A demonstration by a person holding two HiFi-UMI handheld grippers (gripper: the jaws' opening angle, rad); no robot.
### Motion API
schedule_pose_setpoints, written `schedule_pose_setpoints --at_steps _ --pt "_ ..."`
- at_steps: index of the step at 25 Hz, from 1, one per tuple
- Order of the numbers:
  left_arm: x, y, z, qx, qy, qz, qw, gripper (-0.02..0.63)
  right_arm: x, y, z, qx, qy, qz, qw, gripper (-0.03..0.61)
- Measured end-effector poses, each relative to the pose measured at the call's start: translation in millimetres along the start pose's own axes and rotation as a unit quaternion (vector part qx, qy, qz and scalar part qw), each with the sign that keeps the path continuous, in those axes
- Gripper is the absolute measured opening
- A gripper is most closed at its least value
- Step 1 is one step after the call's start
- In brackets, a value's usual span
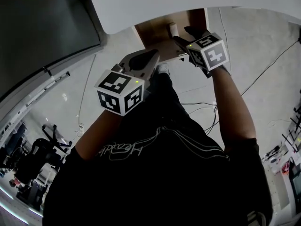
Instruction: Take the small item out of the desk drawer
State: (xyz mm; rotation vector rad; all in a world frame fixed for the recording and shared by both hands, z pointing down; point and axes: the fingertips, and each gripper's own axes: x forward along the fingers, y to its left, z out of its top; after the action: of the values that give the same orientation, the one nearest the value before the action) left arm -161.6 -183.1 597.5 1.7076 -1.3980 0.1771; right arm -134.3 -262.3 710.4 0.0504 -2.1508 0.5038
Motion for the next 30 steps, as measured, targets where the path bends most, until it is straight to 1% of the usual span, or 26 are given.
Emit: schedule_pose_setpoints --at_steps 4,9,12,15,19,23,26,27,30 --pt "6.7 3.1 -2.4 -0.003 0.001 -0.004 1.0000 0.021 24.3 -7.4 -12.2 -0.005 0.045 -0.001 0.999 0.216" --pt "15.4 16.9 -11.7 -0.019 0.006 -0.007 0.9998 0.023 58.6 -9.3 -24.0 0.010 0.094 0.014 0.995 0.221" --pt "16.7 27.7 -17.0 -0.019 0.009 -0.001 0.9998 0.022 76.8 -12.7 -30.5 0.006 0.115 0.016 0.993 0.223" --pt "18.8 35.7 -16.6 -0.019 0.002 0.007 0.9998 0.021 91.7 -17.7 -34.1 -0.002 0.136 0.017 0.991 0.224" --pt "18.0 41.6 -19.4 -0.032 0.000 0.008 0.9994 0.022 104.2 -28.6 -37.3 -0.019 0.169 -0.011 0.985 0.224" --pt "16.3 48.1 -23.0 -0.041 0.003 0.012 0.9991 0.021 116.4 -38.2 -33.7 -0.021 0.167 -0.031 0.985 0.224" --pt "16.7 51.6 -26.7 -0.046 0.003 0.015 0.9988 0.022 119.6 -47.6 -35.7 -0.022 0.179 -0.050 0.982 0.224" --pt "16.9 52.3 -28.3 -0.048 0.003 0.015 0.9987 0.021 118.5 -51.1 -37.5 -0.023 0.188 -0.059 0.980 0.224" --pt "18.7 52.5 -31.7 -0.051 0.004 0.016 0.9986 0.021 110.9 -67.5 -53.5 -0.019 0.232 -0.096 0.968 0.224"
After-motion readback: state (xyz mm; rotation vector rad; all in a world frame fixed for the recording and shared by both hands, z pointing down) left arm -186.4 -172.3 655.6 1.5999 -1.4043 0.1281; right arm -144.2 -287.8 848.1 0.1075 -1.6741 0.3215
